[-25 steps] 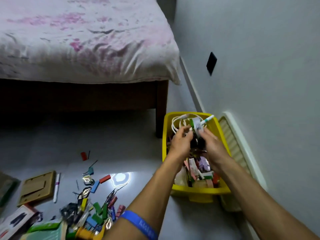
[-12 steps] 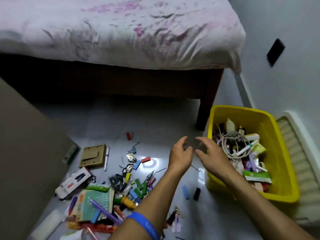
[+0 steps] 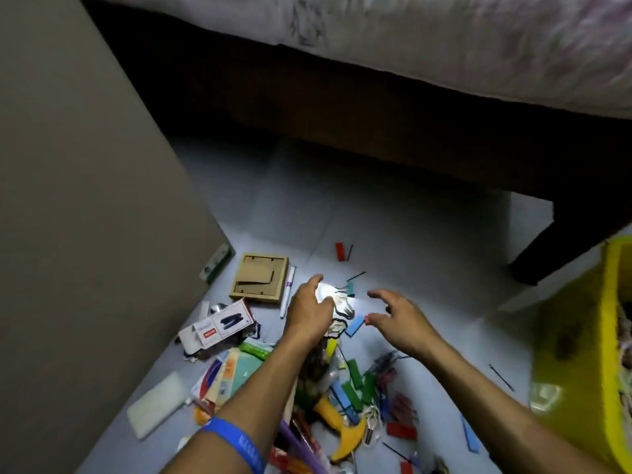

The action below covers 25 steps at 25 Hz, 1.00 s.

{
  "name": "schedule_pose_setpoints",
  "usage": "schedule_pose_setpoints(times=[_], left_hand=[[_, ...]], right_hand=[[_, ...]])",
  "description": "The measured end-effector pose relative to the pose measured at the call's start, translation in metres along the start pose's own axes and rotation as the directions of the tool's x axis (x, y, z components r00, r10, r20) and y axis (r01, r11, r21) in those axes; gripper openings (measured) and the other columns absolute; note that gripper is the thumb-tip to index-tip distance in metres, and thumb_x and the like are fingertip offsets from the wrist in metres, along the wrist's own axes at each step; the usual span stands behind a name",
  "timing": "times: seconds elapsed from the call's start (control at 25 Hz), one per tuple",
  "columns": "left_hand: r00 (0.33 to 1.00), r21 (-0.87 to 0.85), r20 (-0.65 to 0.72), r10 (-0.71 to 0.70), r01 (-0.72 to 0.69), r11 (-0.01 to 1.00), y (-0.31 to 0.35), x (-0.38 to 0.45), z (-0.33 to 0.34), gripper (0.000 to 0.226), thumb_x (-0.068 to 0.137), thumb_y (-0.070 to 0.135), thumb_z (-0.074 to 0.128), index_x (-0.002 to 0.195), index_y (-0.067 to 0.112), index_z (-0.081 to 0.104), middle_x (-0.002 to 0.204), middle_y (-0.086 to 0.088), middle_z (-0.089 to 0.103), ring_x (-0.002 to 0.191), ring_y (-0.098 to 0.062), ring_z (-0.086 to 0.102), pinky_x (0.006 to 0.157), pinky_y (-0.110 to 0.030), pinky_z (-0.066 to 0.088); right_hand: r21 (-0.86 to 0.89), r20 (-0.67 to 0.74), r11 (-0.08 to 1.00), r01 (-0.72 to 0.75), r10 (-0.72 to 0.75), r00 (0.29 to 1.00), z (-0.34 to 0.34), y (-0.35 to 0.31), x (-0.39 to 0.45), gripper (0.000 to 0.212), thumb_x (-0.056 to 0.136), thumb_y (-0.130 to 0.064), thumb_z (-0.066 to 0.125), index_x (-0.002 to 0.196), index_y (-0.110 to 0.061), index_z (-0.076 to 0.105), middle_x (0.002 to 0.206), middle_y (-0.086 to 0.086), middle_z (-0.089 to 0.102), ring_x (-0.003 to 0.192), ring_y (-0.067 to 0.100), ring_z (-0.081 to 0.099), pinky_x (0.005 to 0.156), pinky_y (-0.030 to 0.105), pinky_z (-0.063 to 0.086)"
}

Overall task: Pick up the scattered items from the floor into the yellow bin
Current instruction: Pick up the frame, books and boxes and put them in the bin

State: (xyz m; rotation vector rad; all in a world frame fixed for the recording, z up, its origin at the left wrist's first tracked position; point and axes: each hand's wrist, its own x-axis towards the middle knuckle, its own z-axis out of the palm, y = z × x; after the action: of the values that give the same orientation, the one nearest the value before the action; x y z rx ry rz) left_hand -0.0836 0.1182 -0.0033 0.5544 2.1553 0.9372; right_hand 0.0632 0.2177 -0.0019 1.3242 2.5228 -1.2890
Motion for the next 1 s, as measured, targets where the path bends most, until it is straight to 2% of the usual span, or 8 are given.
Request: schedule_pose_setpoints(times=[0.2, 0.32, 0.4, 0.52, 0.68, 0.76, 0.92, 1.0], left_hand=[[0.99, 0.265, -0.141, -0.004, 0.041, 0.963, -0.058, 0.078, -0.053, 0.059, 0.092, 0.016, 0.057, 0.146, 0.027, 0.039, 0.149, -0.004, 0.041, 0.126, -0.023, 0.046, 0.103, -0.04, 0.041], [0.988, 0.577, -0.147, -0.044, 0.122, 0.808, -0.085, 0.113, -0.08, 0.071, 0.09, 0.033, 0.059, 0.151, 0.039, 0.023, 0.163, -0.008, 0.011, 0.146, -0.034, 0.018, 0.116, -0.054, 0.019], [0.986, 0.682, -0.086, -0.141, 0.161, 0.713, -0.101, 0.126, -0.09, 0.077, 0.087, 0.052, 0.059, 0.15, 0.048, 0.014, 0.163, -0.015, -0.001, 0.147, -0.043, 0.008, 0.116, -0.06, 0.009], [0.976, 0.588, -0.003, -0.219, 0.179, 0.789, -0.114, 0.129, -0.097, 0.082, 0.083, 0.064, 0.058, 0.149, 0.054, 0.012, 0.153, -0.015, 0.022, 0.134, -0.04, 0.036, 0.112, -0.053, 0.03], [0.993, 0.647, 0.067, -0.101, 0.034, 0.761, -0.12, 0.102, -0.071, 0.08, 0.082, 0.068, 0.055, 0.147, 0.058, 0.009, 0.155, -0.009, 0.019, 0.135, -0.036, 0.034, 0.111, -0.052, 0.031], [0.993, 0.666, 0.094, -0.075, -0.007, 0.746, -0.12, 0.082, -0.053, 0.079, 0.083, 0.068, 0.055, 0.147, 0.057, 0.009, 0.153, -0.01, 0.024, 0.134, -0.034, 0.034, 0.111, -0.051, 0.03], [0.981, 0.689, 0.191, -0.015, -0.123, 0.715, -0.13, 0.049, -0.043, 0.071, 0.087, 0.063, 0.05, 0.147, 0.054, 0.013, 0.133, -0.01, 0.044, 0.119, -0.03, 0.043, 0.103, -0.044, 0.032], [0.961, 0.717, 0.276, -0.027, -0.187, 0.671, -0.13, 0.029, -0.041, 0.068, 0.089, 0.06, 0.049, 0.148, 0.052, 0.017, 0.141, -0.011, 0.043, 0.127, -0.033, 0.04, 0.11, -0.046, 0.027]], right_hand=[[-0.139, 0.062, 0.989, 0.057, -0.049, 0.997, 0.049, -0.008, 0.101, 0.053, 0.093, -0.022, 0.056, 0.144, -0.022, 0.042, 0.151, 0.004, 0.041, 0.128, 0.025, 0.048, 0.105, 0.034, 0.04], [-0.381, 0.024, 0.918, 0.114, -0.113, 0.993, 0.063, -0.005, 0.154, 0.062, 0.097, -0.027, 0.049, 0.153, -0.025, 0.021, 0.163, 0.003, 0.018, 0.141, 0.03, 0.032, 0.111, 0.043, 0.033], [-0.449, 0.067, 0.89, 0.085, -0.061, 0.996, 0.064, 0.0, 0.182, 0.069, 0.097, -0.029, 0.044, 0.155, -0.027, 0.008, 0.165, 0.0, 0.002, 0.149, 0.027, 0.014, 0.116, 0.043, 0.023], [-0.484, 0.14, 0.872, 0.078, -0.011, 0.99, 0.064, 0.01, 0.202, 0.066, 0.102, -0.031, 0.034, 0.157, -0.022, -0.001, 0.166, 0.005, -0.004, 0.152, 0.024, 0.004, 0.121, 0.036, 0.012], [-0.43, 0.275, 0.838, 0.335, -0.232, 0.933, 0.095, 0.015, 0.153, 0.062, 0.104, -0.031, 0.03, 0.157, -0.02, -0.001, 0.165, 0.002, 0.0, 0.151, 0.018, 0.006, 0.12, 0.029, 0.005], [-0.369, 0.34, 0.844, 0.389, -0.267, 0.902, 0.108, 0.023, 0.113, 0.059, 0.105, -0.035, 0.027, 0.157, -0.023, 0.002, 0.165, -0.002, 0.001, 0.151, 0.013, 0.005, 0.117, 0.023, 0.002], [-0.303, 0.346, 0.888, 0.346, -0.236, 0.908, 0.101, 0.04, 0.059, 0.048, 0.105, -0.033, 0.03, 0.152, -0.022, 0.032, 0.159, -0.001, 0.03, 0.144, 0.016, 0.03, 0.117, 0.027, 0.021], [-0.304, 0.386, 0.883, 0.358, -0.23, 0.894, 0.09, 0.043, 0.029, 0.041, 0.104, -0.029, 0.034, 0.142, -0.02, 0.048, 0.148, 0.002, 0.046, 0.132, 0.021, 0.044, 0.111, 0.033, 0.035]])
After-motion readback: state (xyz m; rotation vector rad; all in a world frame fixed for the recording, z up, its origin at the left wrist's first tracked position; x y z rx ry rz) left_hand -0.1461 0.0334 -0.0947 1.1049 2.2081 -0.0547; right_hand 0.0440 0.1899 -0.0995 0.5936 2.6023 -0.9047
